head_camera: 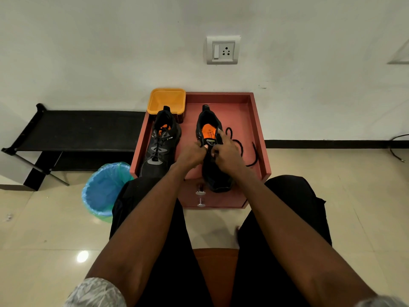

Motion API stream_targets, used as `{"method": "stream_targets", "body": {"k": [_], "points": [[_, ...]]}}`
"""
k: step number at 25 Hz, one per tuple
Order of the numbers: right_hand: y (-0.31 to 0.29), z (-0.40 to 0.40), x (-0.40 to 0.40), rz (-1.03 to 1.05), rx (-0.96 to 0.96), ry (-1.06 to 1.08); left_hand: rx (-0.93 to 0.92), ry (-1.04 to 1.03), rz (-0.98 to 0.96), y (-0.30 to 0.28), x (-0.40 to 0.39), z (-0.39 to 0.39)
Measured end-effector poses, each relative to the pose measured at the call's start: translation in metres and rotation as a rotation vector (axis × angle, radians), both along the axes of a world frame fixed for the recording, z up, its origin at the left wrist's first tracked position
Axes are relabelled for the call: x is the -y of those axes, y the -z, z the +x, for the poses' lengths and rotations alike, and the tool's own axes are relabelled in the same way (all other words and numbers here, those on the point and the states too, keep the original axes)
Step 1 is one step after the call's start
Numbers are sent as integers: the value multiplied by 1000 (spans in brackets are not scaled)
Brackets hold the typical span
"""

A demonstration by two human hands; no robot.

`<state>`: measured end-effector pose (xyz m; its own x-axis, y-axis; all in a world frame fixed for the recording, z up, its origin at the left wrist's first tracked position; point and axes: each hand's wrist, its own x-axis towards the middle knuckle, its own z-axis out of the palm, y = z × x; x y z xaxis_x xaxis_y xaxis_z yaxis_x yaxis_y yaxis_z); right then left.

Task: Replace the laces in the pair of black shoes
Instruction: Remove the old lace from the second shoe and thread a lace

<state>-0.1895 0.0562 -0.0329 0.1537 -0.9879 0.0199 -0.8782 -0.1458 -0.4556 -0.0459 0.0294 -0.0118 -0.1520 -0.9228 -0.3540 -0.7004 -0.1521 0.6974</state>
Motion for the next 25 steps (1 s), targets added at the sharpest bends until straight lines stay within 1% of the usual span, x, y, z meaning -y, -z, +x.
{"method": "stream_targets", "body": {"k": [2, 3, 4, 5, 7, 8, 9, 10, 11, 13, 15, 16, 17, 19, 21, 23, 24, 25], "points": [[-2, 2, 0, -15, 129, 22, 2, 7, 2, 0, 1, 0], [-6, 2, 0, -8, 196, 90, 1, 7, 7, 0, 2, 0], [-8, -1, 3, -11, 275, 215, 2, 5, 12, -1, 2, 0], [-10, -4, 7, -9, 402, 399, 2, 4, 15, -1, 2, 1], [-15, -16, 15, 4, 757, 784, -1, 4, 26, -1, 2, 3], [-18, -23, 17, -10, 852, 929, 1, 4, 28, 1, 3, 4], [-21, -31, 17, -13, 817, 1014, 5, 6, 28, 2, 3, 3], [-23, -35, 18, -4, 675, 1037, 8, 9, 23, 3, 3, 3], [-22, -35, 17, 1, 504, 983, 8, 9, 17, 3, 2, 4], [-26, -26, 10, -43, 280, 666, 1, 6, 11, 2, 2, 4], [-21, -14, 6, -66, 137, 307, 5, 20, 10, 2, 1, 1], [-15, -10, 5, -28, 75, 185, 9, 31, 4, 1, 1, 0], [-9, -6, 4, 5, 28, 108, 8, 35, 0, 1, 1, 0], [0, -1, 1, 14, 39, 53, -3, 33, 0, 2, 2, -2], [1, 3, 1, -5, 68, 68, 2, 28, -5, 3, 2, -2], [-1, 3, 4, 20, 117, 167, 1, 20, -8, 4, 3, -3], [-2, 1, 7, 34, 192, 246, -6, 16, -2, 2, 2, -3], [-1, -2, 10, 55, 323, 344, -19, 13, 5, 1, 1, -3]]}}
